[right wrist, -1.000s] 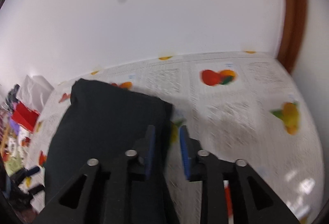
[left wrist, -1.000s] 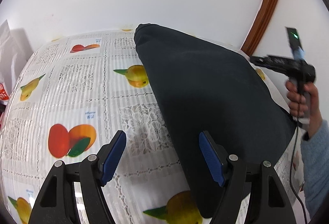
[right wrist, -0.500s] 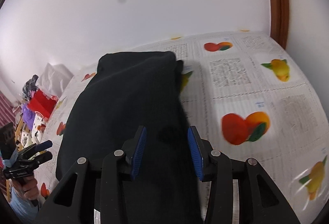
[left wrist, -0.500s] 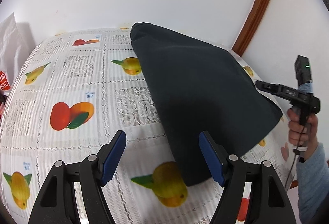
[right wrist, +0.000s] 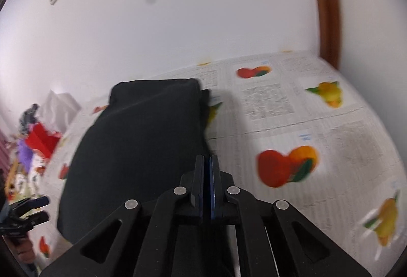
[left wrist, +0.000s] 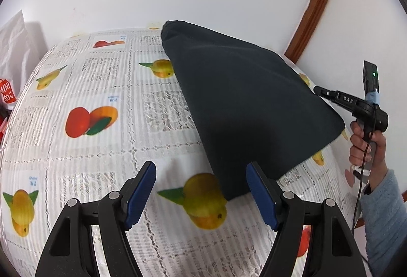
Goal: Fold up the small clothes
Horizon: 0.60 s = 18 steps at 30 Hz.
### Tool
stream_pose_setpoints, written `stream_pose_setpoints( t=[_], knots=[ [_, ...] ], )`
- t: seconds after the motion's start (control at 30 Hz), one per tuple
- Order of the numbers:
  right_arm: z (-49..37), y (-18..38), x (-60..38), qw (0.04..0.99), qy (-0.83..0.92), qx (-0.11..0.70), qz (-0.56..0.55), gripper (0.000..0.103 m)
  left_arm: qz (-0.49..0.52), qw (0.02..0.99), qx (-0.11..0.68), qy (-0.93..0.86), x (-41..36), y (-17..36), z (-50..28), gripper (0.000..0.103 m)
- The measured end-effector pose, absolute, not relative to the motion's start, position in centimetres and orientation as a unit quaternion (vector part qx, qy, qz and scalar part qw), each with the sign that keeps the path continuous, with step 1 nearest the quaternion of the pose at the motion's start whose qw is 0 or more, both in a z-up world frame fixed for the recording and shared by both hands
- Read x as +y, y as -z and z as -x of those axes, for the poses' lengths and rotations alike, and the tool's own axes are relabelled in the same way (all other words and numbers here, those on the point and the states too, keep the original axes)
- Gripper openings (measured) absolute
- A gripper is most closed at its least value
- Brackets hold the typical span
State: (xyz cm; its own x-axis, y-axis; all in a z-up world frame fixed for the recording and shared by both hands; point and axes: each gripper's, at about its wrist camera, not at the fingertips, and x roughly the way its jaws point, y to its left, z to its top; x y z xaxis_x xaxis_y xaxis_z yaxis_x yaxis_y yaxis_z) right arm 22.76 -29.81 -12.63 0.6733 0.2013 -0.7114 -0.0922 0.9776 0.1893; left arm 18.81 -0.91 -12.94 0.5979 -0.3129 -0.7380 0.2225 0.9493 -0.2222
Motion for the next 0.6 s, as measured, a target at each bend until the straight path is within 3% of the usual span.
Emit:
stream_pose_setpoints(
  t=[0.17, 0.2, 0.3, 0.33, 0.53, 0.6],
  knots=[
    [-20.0, 11.9, -32.0, 0.911, -0.041, 0.406, -0.059, 0.006, 0.016, 0.891, 0.434, 0.136, -1.5, 13.7, -17.5, 0.07],
    [-18.8, 11.7, -32.3, 0.912, -0.034, 0.406, -0.046, 0.011, 0.008, 0.89, 0.435, 0.136, -1.7, 13.9, -17.1, 0.07],
    [-16.0, 11.6, -33.4, 0.911, -0.025, 0.41, -0.026, 0.039, -0.001, 0.886, 0.44, 0.147, -2.2, 14.6, -16.5, 0.069],
    [-15.5, 11.8, -33.7, 0.912, -0.023, 0.409, -0.022, 0.043, -0.002, 0.884, 0.443, 0.15, -2.5, 14.8, -16.5, 0.069],
    [-13.0, 14.6, -34.5, 0.896, -0.016, 0.443, -0.016, 0.043, -0.003, 0.88, 0.452, 0.145, -4.5, 15.6, -17.1, 0.055],
    [-12.8, 15.5, -33.9, 0.893, -0.033, 0.448, -0.03, 0.043, -0.003, 0.882, 0.448, 0.144, -5.1, 15.7, -17.4, 0.046]
  ],
)
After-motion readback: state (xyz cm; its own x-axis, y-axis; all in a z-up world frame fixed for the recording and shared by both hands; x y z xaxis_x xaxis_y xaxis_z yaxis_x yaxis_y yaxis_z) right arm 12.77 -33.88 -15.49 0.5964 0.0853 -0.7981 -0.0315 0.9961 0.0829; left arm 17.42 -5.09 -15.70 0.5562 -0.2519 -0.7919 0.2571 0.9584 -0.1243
